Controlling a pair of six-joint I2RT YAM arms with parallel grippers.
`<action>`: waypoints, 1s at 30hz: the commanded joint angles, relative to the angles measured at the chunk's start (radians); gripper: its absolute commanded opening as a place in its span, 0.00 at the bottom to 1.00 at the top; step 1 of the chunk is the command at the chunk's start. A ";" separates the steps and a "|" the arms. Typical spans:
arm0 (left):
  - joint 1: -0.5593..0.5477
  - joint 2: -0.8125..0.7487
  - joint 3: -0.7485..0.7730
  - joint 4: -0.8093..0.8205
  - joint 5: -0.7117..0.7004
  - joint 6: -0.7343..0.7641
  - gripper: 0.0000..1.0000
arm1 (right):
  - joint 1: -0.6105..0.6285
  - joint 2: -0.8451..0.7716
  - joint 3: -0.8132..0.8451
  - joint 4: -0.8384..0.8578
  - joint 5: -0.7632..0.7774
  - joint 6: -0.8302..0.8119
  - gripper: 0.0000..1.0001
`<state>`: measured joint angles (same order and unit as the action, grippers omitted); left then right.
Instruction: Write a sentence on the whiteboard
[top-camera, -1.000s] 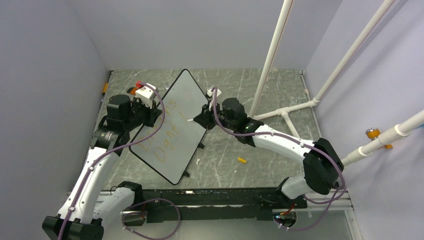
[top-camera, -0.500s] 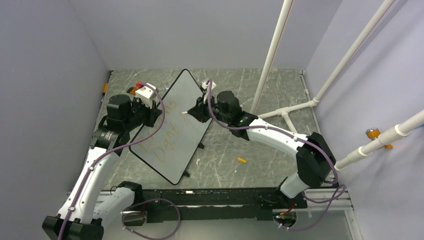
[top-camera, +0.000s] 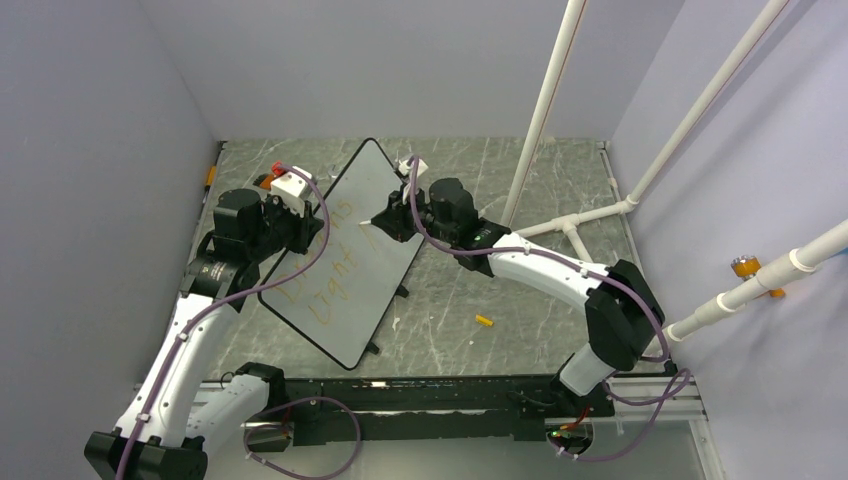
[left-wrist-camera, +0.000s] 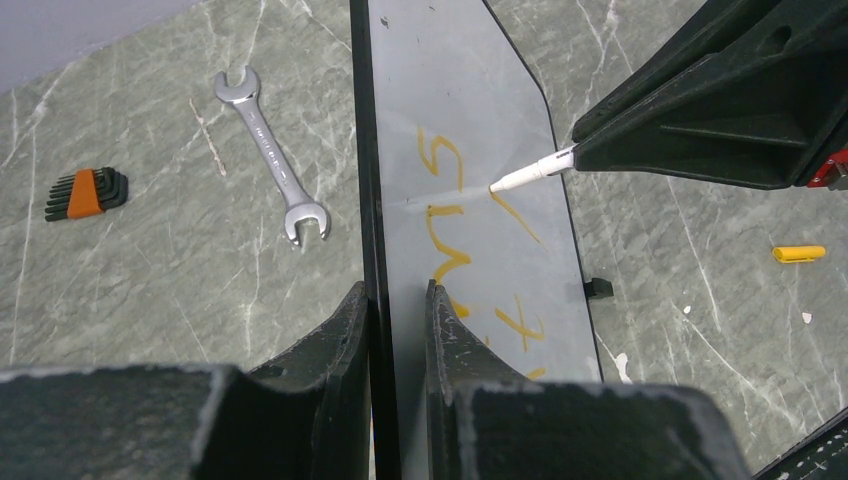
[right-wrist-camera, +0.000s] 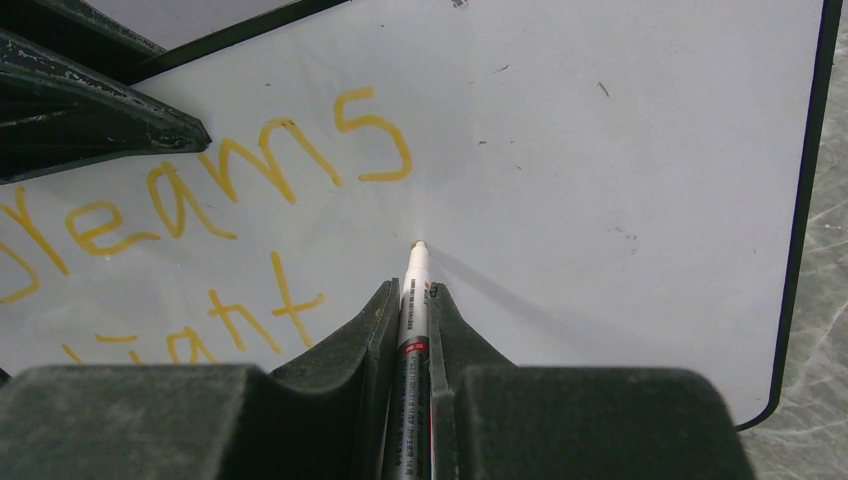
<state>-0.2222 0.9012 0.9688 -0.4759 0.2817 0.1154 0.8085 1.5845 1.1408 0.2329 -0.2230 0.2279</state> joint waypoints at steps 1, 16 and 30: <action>-0.020 0.028 -0.034 -0.150 0.030 0.080 0.00 | 0.003 0.014 0.048 0.037 -0.014 -0.015 0.00; -0.020 0.030 -0.033 -0.150 0.027 0.080 0.00 | -0.008 0.038 0.066 0.012 0.041 -0.030 0.00; -0.022 0.030 -0.032 -0.152 0.027 0.079 0.00 | -0.013 0.030 0.035 -0.001 0.062 -0.020 0.00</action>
<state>-0.2218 0.9070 0.9691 -0.4732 0.2672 0.1146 0.7998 1.6093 1.1679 0.2253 -0.1829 0.2161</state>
